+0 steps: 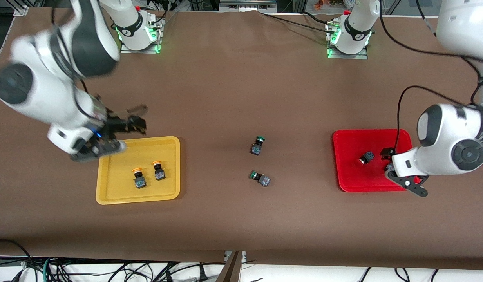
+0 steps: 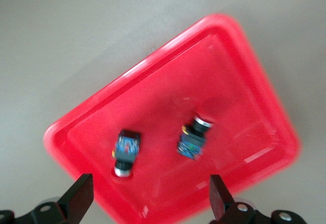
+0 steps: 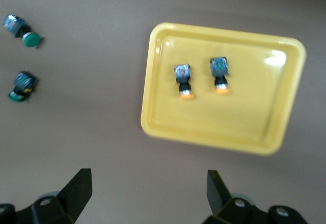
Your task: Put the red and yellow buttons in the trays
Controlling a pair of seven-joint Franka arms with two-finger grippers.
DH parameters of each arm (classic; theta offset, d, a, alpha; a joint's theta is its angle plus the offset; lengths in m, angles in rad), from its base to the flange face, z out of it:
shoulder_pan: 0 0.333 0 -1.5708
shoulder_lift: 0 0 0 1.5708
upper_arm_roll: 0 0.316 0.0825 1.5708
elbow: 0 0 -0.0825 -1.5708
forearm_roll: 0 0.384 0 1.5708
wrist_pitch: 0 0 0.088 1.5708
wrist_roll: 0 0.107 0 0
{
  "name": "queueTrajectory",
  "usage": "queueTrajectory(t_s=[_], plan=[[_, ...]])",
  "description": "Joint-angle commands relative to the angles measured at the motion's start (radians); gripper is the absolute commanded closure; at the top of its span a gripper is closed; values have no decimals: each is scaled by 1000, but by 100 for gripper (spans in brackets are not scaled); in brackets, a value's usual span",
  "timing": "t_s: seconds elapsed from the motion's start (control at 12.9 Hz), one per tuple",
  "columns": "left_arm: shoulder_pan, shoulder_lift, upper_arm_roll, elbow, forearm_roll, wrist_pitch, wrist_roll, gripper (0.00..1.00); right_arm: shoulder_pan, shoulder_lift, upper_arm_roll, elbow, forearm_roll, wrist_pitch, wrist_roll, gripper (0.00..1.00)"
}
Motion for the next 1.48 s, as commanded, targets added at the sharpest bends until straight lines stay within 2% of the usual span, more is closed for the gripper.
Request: queueTrajectory(t_s=[0.0,0.08,0.16,0.31,0.39,0.47,0.54,0.62,0.86,1.01,1.17,1.4], plan=[[-1,-163,-27,-25,8,-126,-110,0,0,-217,0,-252,-70,24,12,0],[-1,-219,-34,-21,7,-168,-115,0,0,-263,0,-324,-92,74,11,0],[11,-263,-34,-9,-4,-188,-112,0,0,-278,0,-351,-107,90,9,0],[10,-291,-27,83,-12,-289,-114,0,-14,-266,6,-331,-127,90,2,0],[8,-306,-16,73,-21,-299,-118,0,-38,-255,32,-319,-146,89,14,0],[-1,-355,1,24,-56,-290,-140,0,-105,-252,99,-307,-146,89,27,0],[-48,-407,74,-43,-114,-267,-187,0,-185,-250,177,-307,-146,89,28,0],[-129,-438,173,-85,-142,-250,-248,0,-219,-250,212,-307,-147,89,26,0],[-167,-604,222,-324,-173,-66,-331,0,-220,-246,212,-276,-166,84,23,0],[-172,-600,217,-323,-162,-67,-328,0,-224,-224,210,-244,-184,80,18,0],[-172,-575,213,-282,-162,-127,-333,0,-223,-218,210,-221,-216,80,17,0],[-173,-532,211,-230,-171,-135,-324,0,-220,-224,209,-219,-220,72,18,0]])
